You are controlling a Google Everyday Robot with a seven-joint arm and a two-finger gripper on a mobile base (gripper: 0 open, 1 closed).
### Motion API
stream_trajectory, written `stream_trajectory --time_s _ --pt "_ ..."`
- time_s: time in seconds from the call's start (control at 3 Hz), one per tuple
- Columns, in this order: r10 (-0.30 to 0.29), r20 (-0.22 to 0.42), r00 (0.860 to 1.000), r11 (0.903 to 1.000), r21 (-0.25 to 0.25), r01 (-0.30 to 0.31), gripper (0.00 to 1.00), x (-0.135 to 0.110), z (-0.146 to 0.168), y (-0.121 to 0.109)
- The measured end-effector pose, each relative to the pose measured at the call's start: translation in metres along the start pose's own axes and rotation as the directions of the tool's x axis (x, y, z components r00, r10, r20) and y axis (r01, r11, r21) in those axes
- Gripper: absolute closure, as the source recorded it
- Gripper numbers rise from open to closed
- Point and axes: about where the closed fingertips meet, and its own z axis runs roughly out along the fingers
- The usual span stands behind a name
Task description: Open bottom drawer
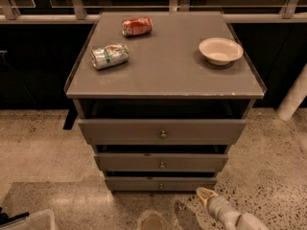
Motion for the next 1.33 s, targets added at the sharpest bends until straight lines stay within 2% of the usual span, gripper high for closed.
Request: stream_trajectory --time_s 0.33,0.67,1.0,1.33 --pt "0.000 0.000 1.000 1.0000 0.000 0.000 1.00 0.000 0.000 0.000" --pt "0.032 0.025 0.999 0.9994 -0.017 -0.031 1.00 0.003 0.008 -0.006" --pt "0.031 0.046 0.998 0.9977 -0.061 -0.028 1.00 -0.003 0.026 -0.019" --pt "-0.006 0.071 0.997 0.9943 -0.106 0.013 1.00 -0.016 0.064 -0.039"
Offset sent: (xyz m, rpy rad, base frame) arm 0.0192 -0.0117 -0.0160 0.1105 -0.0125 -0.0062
